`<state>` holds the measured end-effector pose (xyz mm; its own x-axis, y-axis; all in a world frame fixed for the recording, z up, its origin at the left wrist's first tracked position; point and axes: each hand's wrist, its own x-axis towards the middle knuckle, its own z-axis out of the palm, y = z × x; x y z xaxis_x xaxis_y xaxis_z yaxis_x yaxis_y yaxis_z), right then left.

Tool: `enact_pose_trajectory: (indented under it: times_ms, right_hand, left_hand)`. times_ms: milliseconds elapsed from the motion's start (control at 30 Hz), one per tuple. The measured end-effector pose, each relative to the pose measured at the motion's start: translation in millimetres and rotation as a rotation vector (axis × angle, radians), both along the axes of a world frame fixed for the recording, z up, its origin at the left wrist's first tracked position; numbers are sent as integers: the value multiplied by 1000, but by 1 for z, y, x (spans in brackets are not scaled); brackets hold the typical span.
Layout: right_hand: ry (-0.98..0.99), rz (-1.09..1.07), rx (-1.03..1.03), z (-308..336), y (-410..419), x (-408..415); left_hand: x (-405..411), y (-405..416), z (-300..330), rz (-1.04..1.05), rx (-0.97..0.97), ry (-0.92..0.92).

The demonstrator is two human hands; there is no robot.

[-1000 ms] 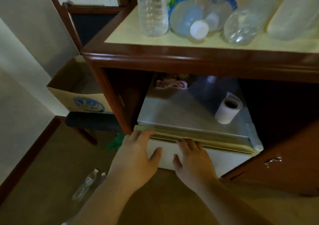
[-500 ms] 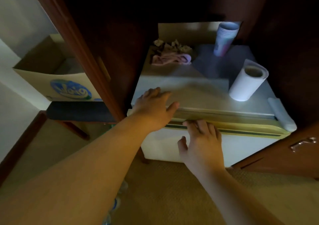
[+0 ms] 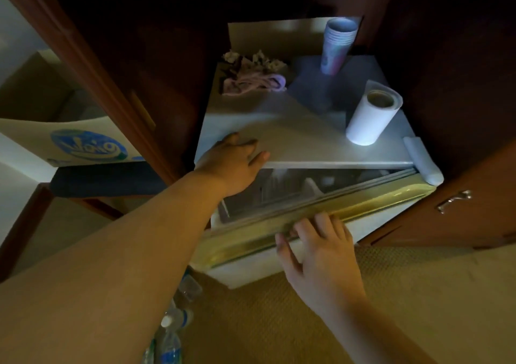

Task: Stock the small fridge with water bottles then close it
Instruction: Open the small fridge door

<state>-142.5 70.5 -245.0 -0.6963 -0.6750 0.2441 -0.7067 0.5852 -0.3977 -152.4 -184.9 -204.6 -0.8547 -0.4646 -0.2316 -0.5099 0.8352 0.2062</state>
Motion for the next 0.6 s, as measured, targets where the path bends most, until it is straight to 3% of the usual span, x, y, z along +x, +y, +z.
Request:
enact_pose_trajectory:
  times_ms: [133,267,433,600]
  right_hand:
    - [52,71,-66,11,55,9]
    - [59,-93,-131,30,99,3]
    - [-400,-498,95,27,113,-5]
    - [-259,-573,277,14,133,-19]
  left_hand:
    - [5,10,-6,17,-17,-7]
    - [2,19,-12,39,-34,-42]
    - [-1,42,-16,85,-136,-55]
    - [-9,102,-17,-106,-106,1]
